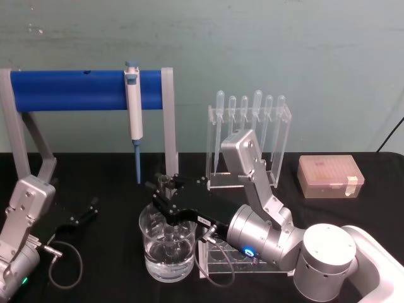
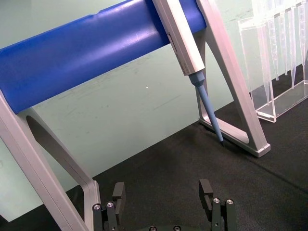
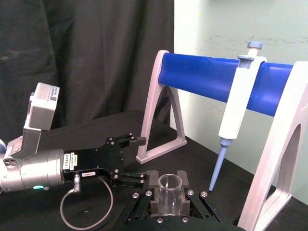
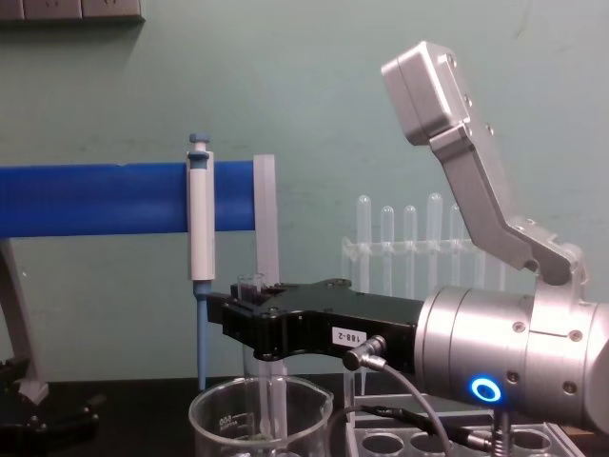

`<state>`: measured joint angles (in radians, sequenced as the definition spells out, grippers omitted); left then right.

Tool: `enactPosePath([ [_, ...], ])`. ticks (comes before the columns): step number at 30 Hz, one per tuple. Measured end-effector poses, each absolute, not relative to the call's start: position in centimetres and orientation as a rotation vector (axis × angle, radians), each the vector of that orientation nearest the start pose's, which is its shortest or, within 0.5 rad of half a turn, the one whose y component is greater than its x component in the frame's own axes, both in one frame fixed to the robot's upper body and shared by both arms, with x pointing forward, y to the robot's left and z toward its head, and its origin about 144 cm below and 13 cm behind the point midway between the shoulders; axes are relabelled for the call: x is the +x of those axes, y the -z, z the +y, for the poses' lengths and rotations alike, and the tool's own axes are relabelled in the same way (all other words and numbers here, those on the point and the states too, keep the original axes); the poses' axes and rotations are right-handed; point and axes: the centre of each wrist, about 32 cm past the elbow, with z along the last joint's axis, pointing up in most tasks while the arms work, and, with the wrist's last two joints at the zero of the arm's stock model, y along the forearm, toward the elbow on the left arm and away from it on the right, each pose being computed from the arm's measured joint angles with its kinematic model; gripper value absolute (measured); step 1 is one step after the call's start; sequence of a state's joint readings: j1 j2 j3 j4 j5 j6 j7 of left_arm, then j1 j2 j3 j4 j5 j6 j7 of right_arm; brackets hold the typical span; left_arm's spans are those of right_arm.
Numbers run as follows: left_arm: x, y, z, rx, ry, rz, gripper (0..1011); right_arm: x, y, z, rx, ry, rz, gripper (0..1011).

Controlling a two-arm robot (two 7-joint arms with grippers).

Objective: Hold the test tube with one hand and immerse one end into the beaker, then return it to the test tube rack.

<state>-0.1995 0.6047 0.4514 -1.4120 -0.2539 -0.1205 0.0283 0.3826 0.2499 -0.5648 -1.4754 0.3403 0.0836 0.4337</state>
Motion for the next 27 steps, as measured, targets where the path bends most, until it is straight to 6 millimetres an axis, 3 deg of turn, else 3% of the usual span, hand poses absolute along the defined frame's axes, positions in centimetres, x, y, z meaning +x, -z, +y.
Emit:
enactPosePath([
  [27, 48.86, -113.98, 30.96, 0.304, -1.248, -0.285, 1000, 52.2, -120.72, -13.94, -0.029, 0.625, -0.065, 224],
])
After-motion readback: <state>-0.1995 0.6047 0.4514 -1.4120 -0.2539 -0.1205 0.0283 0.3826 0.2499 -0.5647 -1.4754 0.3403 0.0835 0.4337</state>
